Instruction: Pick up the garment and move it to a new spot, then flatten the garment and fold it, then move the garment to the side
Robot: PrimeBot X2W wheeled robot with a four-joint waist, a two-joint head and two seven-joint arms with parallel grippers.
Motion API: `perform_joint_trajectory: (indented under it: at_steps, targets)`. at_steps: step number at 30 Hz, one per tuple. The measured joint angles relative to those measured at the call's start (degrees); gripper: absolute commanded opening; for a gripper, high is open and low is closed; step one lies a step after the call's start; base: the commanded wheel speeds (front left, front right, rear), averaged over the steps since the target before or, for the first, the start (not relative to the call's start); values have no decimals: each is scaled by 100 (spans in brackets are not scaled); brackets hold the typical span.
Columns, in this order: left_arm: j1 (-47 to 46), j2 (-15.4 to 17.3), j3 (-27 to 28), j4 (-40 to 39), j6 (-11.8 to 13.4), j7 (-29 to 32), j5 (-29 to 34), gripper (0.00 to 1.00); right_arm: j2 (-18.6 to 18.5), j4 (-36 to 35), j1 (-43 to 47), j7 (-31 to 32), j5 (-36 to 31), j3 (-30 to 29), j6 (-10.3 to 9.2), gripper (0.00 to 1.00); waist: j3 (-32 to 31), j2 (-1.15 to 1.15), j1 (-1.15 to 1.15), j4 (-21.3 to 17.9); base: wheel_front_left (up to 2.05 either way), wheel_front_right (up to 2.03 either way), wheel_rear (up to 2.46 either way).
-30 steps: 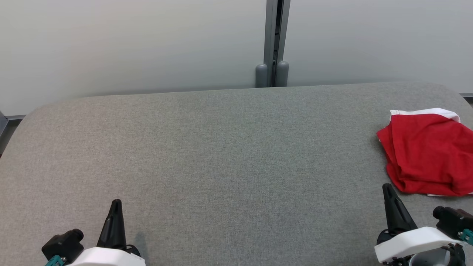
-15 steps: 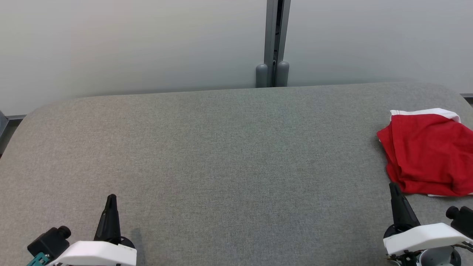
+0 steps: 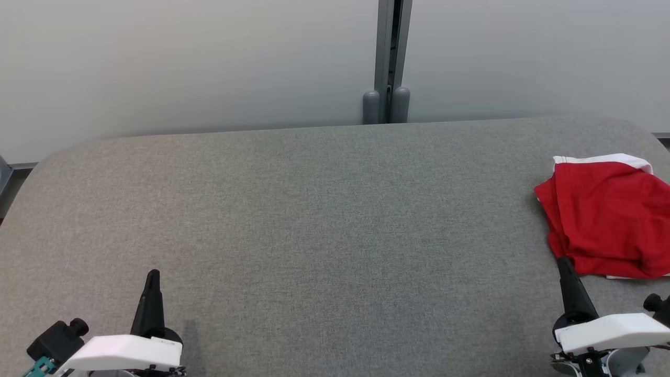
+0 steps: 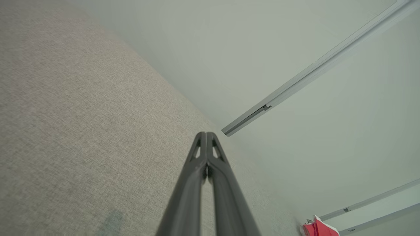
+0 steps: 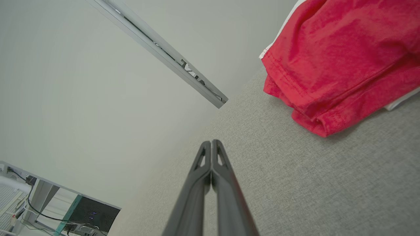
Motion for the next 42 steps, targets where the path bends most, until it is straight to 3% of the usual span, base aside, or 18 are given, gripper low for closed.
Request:
perform_joint_trajectory:
  at_steps: [42]
  targets:
    - [-242, 26, 221, -75, -203, 667, -2323, 0, 69, -188, -88, 657, 2288, -354, -1, 0, -4, 0, 0, 18, 0, 0, 0]
